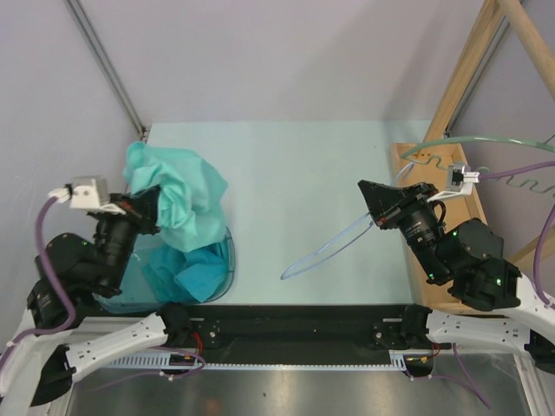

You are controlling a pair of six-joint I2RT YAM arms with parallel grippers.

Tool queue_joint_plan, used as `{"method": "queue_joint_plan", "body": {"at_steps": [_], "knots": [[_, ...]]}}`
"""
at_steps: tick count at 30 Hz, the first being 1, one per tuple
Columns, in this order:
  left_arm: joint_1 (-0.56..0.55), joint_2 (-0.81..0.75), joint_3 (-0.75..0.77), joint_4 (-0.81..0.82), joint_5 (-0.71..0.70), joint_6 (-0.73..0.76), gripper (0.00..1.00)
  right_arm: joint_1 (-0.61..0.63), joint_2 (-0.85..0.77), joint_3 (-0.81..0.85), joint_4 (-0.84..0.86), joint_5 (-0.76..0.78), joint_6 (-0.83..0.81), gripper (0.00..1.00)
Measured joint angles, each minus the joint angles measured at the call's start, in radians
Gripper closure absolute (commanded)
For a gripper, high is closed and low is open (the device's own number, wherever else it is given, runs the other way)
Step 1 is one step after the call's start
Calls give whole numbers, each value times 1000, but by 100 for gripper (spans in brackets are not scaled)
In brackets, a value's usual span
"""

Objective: Remove the t-shirt from the hanger

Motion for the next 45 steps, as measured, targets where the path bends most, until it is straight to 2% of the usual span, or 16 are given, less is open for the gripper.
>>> {"method": "queue_joint_plan", "body": {"at_steps": [5,7,8,9,10,16,19,20,23,24,29,34,38,42,45], "knots": [[1,-109,-27,-32,-181,-3,100,0,12,6,2,0,-6,100],[1,-150,-65,-84,-256,-76,100,-1,12,6,3,0,-6,100],[1,-165,-84,-139,-295,-135,100,-1,12,6,3,0,-6,100],[1,-182,-126,-316,-356,-328,100,-2,13,6,5,0,-6,100],[1,-182,-129,-327,-359,-341,100,-2,14,6,6,0,-6,100],[1,-175,-313,-655,-378,-931,100,-6,33,6,9,-2,-2,100],[1,-172,-399,-719,-365,-1110,95,-6,44,6,8,-6,5,100],[1,-172,-423,-735,-359,-1152,92,-6,46,6,8,-9,6,100],[1,-172,-462,-768,-332,-1223,35,-6,50,6,8,-15,14,100],[1,-172,-464,-775,-325,-1236,1,-6,52,6,8,-16,18,100],[1,-167,-418,-788,-315,-1252,0,-6,72,6,8,-29,26,100],[1,-163,-268,-768,-321,-1146,0,-6,87,6,8,-32,26,100],[1,-207,-197,-668,-314,-970,0,-9,88,6,5,-31,25,100],[1,-278,-195,-504,-267,-762,5,-11,80,6,5,-31,25,100],[1,-300,-195,-383,-216,-628,2,-14,77,6,4,-30,24,100]]}}
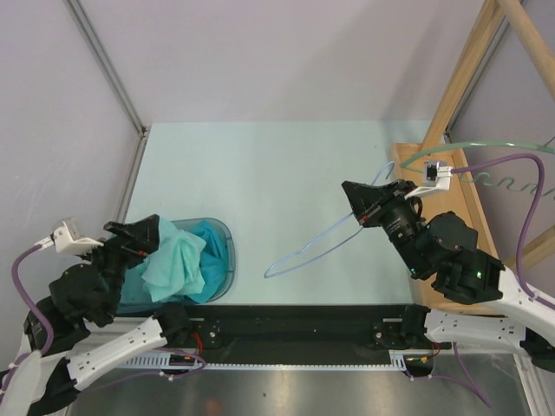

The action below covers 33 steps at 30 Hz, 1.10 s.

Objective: Remove the t-shirt from the hanger

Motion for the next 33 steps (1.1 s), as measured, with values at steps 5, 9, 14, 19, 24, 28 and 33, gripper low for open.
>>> {"method": "queue_joint_plan", "body": {"at_steps": [5,9,14,19,24,28,33], "knots": [[0,76,10,-54,-18,-97,0,-8,2,1,-4,3,0,100],[0,170,-35,-198,-21,-266,0,-10,5,1,-9,2,2,100],[0,334,-14,-337,16,-354,0,-10,8,1,-10,2,5,100],[0,379,134,-298,42,-203,0,-13,6,1,-10,2,5,100],[0,186,105,-11,227,106,12,-17,-2,-2,-13,3,5,100],[0,80,80,188,415,285,8,-29,-1,-2,-26,3,3,100],[0,168,176,277,592,415,5,-52,26,-1,-46,2,-7,100]]}}
